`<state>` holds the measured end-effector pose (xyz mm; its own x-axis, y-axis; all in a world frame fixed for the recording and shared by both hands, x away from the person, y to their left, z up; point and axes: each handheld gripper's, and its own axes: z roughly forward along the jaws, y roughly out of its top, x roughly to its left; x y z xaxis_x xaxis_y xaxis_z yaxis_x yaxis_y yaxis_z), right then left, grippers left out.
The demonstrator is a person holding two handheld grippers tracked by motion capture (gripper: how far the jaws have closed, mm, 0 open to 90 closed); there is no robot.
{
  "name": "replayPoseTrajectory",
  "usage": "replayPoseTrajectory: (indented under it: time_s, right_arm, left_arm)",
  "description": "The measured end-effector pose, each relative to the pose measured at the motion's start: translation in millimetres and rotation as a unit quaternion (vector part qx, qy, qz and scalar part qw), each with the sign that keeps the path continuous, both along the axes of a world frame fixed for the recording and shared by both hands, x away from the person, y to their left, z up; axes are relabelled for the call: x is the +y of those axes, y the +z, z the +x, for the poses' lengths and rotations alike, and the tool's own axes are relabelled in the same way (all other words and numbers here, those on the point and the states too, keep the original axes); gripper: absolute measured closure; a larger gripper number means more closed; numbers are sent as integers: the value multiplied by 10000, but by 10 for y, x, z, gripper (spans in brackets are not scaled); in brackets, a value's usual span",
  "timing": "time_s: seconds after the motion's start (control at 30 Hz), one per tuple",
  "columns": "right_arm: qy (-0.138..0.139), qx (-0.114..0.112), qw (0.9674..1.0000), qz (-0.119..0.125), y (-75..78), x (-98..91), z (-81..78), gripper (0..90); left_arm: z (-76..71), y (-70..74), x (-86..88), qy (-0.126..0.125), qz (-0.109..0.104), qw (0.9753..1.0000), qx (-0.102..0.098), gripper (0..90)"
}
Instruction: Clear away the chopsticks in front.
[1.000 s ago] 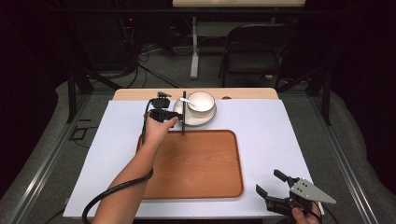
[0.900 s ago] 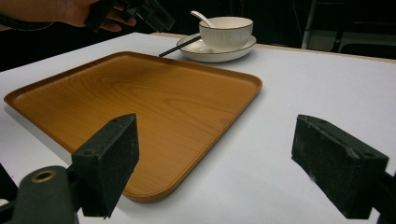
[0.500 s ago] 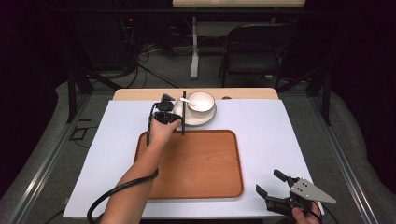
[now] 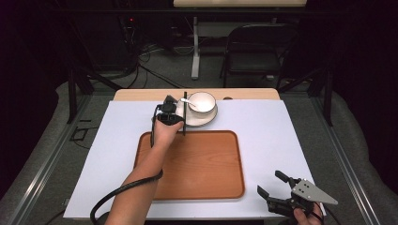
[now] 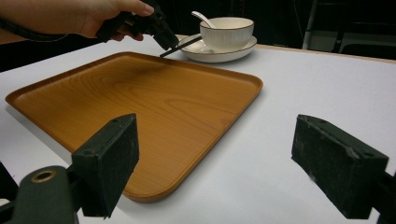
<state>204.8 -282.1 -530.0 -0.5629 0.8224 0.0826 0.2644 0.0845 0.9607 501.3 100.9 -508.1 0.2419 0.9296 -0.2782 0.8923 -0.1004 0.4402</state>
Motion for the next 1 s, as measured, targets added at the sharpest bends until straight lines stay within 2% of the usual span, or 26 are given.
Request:
replayPoseTrajectory:
  time_s: [0.23, 0.27, 0.53, 0.7, 1.0]
  right_arm:
    - [9, -37, 10000, -26, 0, -4, 2, 144]
    - [8, -17, 10000, -8, 0, -1, 1, 144]
    - [9, -19, 10000, -8, -1, -1, 1, 145]
    - [14, -40, 10000, -24, 0, -3, 1, 145]
    - [20, -26, 10000, -13, -1, -1, -2, 145]
  left_arm:
    - [17, 0, 10, 14, 8, 10000, 24, 682]
    - [32, -3, 13, 47, 35, 9999, 111, 683]
    - [100, -10, 46, 261, 59, 9990, 371, 714]
    - [155, -7, 59, 351, 212, 9978, 516, 771]
    - [254, -5, 58, 453, 446, 9952, 749, 824]
